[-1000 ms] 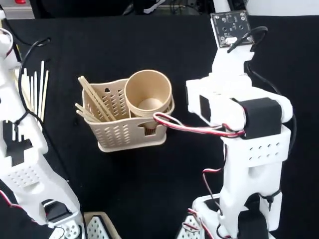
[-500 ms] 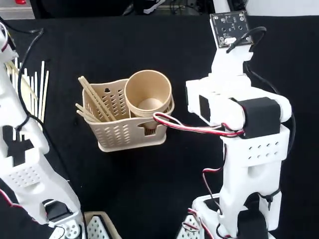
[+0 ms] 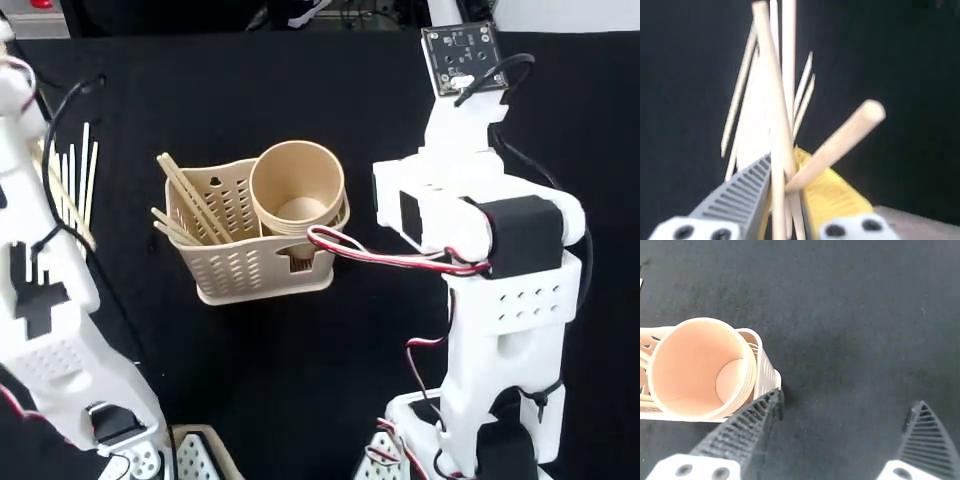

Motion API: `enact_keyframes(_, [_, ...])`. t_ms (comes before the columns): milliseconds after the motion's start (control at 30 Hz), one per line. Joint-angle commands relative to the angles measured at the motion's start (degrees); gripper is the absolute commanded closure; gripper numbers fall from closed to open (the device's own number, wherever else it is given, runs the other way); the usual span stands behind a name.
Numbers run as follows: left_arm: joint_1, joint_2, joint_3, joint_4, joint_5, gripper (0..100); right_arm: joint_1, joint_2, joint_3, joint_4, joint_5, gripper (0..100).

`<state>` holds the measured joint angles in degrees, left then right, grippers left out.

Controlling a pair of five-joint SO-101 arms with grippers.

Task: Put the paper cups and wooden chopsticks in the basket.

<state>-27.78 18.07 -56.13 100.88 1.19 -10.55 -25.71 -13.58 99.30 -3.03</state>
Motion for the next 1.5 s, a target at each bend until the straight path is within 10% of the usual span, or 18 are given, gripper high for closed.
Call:
enact_keyframes(0, [-0.66, -10.90, 17.80, -0.35, -0.88, 97, 0.44, -1.71, 1.01, 1.58, 0.53, 61.6])
enact_keyframes(233, [1.71, -37.54, 47.96, -15.56, -3.60, 97, 0.44, -1.36, 2.51, 1.49, 0.62, 61.6])
enact_keyframes(633, [1.54, -66.11, 107.21, -93.71, -4.57, 97, 0.62, -1.71, 2.77, 1.67, 0.53, 61.6])
enact_keyframes(867, [2.15, -83.60, 135.34, -123.08, -4.84, 97, 0.44, -1.71, 2.77, 1.76, 0.53, 61.6])
enact_keyframes(1300, [1.98, -109.36, 150.64, -123.60, -4.84, 97, 0.44, -1.71, 5.67, 1.58, 0.53, 61.6])
enact_keyframes(1467, [2.07, -116.22, 147.91, -111.30, -4.48, 97, 0.44, -1.71, 5.58, 1.58, 0.53, 61.6])
